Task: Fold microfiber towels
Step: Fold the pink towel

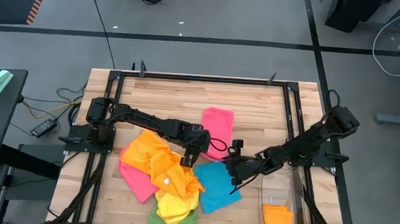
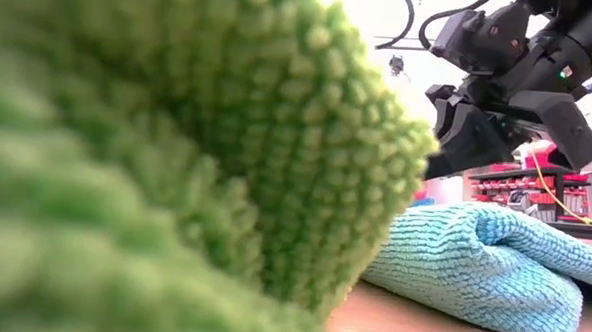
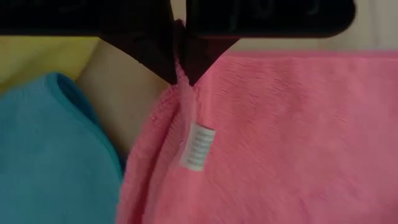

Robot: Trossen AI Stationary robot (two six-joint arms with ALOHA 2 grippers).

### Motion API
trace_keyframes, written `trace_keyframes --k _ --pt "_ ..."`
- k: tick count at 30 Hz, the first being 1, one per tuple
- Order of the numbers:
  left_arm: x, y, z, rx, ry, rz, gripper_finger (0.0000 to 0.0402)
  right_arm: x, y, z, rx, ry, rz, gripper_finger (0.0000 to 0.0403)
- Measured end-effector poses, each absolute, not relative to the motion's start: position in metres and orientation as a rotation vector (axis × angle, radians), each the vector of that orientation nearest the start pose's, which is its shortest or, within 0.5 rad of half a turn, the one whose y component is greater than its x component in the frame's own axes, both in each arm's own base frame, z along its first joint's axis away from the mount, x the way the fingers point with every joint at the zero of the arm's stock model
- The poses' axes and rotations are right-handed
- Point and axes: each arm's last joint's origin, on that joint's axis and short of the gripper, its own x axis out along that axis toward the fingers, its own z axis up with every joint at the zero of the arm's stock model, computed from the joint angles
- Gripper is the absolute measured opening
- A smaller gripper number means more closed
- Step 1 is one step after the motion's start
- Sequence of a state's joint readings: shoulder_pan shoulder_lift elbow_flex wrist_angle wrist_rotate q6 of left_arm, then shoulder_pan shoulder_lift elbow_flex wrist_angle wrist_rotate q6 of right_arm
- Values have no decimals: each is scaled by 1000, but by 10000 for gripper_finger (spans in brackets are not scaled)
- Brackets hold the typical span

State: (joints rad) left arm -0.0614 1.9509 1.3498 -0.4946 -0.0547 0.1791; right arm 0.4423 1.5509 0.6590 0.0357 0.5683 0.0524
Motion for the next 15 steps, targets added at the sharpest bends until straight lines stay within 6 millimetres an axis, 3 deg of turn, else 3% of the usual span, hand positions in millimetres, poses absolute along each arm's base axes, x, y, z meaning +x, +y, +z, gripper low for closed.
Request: trace_keyframes --k 15 --pt "401 16 174 243 1084 10 16 261 72 140 -262 841 -233 42"
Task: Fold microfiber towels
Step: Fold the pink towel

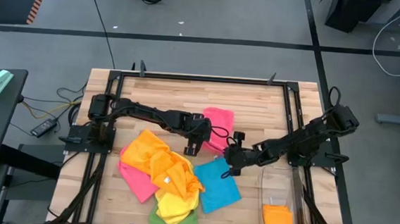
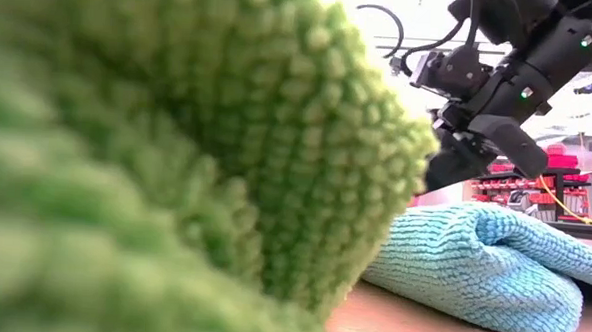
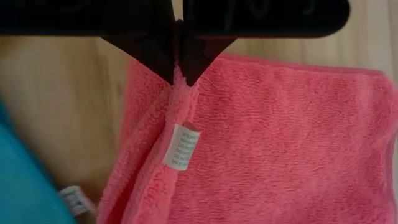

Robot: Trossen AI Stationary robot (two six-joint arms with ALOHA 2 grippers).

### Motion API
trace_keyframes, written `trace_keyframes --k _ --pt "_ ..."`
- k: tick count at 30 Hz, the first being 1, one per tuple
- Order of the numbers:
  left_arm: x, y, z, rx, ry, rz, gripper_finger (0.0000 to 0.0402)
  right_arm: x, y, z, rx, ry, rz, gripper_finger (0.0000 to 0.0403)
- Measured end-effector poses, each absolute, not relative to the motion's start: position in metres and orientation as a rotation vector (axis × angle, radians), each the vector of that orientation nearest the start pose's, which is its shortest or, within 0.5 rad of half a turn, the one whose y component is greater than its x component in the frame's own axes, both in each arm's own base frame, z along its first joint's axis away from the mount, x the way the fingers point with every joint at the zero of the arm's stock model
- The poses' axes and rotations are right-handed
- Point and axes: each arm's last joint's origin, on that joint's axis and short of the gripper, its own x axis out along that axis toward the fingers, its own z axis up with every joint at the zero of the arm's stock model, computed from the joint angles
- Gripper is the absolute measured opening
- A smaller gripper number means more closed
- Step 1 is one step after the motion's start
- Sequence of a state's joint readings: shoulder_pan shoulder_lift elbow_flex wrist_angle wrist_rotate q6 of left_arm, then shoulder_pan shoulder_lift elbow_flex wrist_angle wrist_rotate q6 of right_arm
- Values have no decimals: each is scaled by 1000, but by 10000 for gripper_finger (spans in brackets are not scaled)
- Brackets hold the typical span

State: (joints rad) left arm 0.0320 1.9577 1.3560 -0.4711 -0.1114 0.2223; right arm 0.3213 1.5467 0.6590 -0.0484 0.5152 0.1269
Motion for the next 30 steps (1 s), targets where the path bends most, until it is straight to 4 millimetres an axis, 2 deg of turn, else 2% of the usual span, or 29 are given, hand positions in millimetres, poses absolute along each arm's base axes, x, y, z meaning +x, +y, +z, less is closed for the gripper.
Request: trace_keyframes --k 7,16,24,30 --pt "403 28 174 254 1054 26 32 260 62 138 -245 876 -273 42" --pt "404 40 173 260 1046 41 15 261 52 137 -236 901 -309 42" --pt "406 47 158 259 1083 44 27 262 42 137 -235 917 -333 42" --pt "409 55 153 250 1074 64 19 262 36 135 -195 945 -306 42"
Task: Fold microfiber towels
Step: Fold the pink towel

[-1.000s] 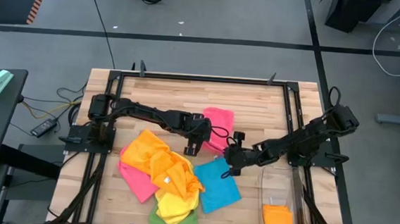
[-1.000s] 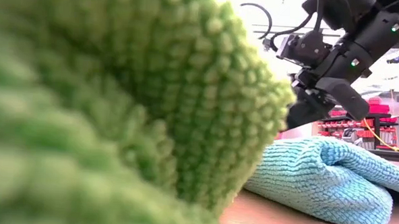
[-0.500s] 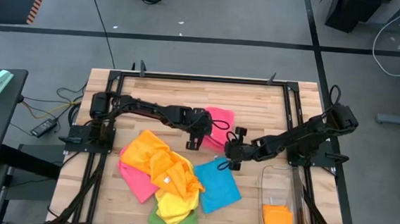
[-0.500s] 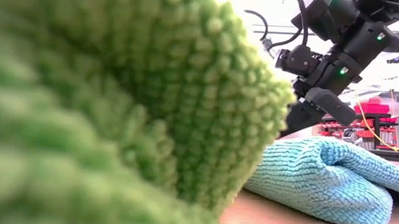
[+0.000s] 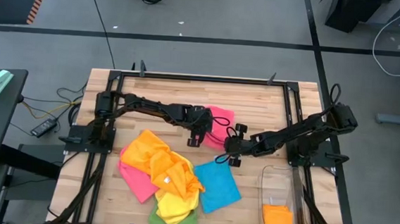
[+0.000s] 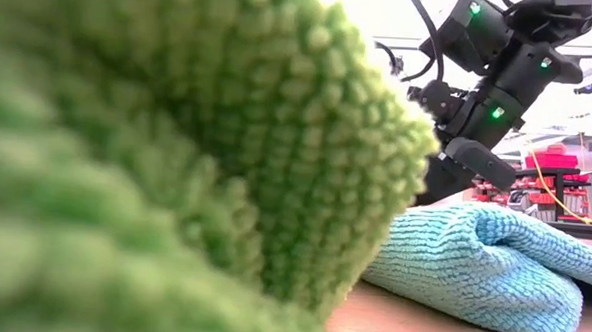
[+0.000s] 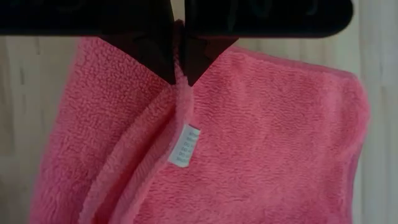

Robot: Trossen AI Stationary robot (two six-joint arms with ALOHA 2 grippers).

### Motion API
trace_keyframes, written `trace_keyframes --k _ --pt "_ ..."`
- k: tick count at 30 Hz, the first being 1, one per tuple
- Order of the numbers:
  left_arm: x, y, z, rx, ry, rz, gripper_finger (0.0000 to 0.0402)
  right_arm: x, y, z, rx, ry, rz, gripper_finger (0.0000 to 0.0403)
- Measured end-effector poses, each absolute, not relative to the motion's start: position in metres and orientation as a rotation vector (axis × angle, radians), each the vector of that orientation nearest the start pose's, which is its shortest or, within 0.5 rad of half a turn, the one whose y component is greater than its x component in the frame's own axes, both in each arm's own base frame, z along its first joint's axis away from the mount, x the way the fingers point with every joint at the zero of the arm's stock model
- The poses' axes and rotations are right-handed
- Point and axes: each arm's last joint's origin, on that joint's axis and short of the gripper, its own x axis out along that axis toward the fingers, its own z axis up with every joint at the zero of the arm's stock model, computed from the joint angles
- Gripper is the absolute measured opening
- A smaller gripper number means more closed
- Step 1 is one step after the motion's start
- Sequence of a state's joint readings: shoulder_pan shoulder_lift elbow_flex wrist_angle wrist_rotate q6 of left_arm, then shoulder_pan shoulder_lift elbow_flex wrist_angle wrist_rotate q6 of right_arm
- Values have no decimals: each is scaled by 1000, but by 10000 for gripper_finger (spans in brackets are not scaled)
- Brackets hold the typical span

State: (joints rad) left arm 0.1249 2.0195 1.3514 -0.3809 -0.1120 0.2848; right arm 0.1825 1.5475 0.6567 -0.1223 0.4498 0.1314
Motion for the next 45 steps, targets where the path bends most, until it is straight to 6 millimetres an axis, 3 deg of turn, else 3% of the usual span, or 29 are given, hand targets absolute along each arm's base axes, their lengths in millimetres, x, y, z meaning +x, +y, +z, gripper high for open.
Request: trace_keyframes --k 9,16,28,35,45 --pt "409 58 146 244 1089 68 36 263 27 131 -198 970 -323 47" --pt "409 58 146 245 1090 69 79 261 26 131 -193 993 -322 86" --pt "404 57 180 354 1018 109 166 256 27 150 -164 963 -256 115" --pt "410 45 176 339 984 16 161 268 29 157 -159 806 -233 115" --pt "417 53 152 312 1003 81 123 278 10 133 -167 780 -282 115"
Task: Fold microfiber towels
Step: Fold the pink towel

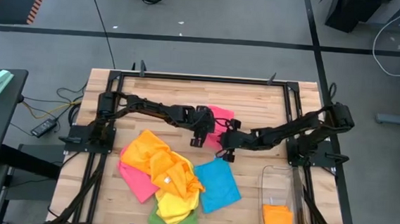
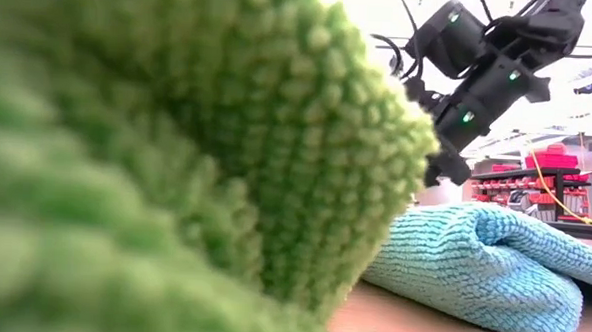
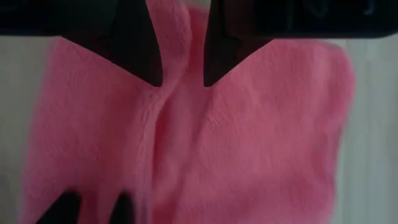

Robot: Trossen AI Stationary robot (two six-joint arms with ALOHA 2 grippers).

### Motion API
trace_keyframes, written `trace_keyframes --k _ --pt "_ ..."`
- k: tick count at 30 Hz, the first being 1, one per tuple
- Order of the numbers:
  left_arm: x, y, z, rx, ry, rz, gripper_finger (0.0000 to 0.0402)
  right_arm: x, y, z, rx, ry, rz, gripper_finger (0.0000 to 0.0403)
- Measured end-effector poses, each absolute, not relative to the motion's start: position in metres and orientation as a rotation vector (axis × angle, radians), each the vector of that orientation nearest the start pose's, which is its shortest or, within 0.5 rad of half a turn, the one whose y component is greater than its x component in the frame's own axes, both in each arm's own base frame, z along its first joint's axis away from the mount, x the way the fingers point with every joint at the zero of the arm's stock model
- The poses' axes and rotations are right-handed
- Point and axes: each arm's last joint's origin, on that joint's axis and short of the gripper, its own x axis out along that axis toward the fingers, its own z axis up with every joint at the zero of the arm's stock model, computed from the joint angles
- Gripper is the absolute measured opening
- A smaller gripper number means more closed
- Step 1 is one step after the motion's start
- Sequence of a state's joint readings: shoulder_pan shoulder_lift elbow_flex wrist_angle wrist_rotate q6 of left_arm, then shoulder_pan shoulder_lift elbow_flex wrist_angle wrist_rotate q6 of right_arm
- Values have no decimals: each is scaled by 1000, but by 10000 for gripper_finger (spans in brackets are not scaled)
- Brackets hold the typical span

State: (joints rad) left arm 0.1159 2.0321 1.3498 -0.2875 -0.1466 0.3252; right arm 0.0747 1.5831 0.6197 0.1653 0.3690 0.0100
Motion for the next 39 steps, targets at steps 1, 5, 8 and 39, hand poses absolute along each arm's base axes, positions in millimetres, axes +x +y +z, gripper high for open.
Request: trace_keyframes --k 1,5,8,39 --pt "416 54 152 311 1008 85 120 279 7 131 -144 782 -302 115" --pt "416 56 153 311 1002 90 108 276 -6 127 -22 813 -395 115" --pt "417 56 153 325 1001 97 101 272 -13 123 27 855 -442 115" --pt "410 28 160 579 1065 -65 81 267 6 151 -218 812 -79 124"
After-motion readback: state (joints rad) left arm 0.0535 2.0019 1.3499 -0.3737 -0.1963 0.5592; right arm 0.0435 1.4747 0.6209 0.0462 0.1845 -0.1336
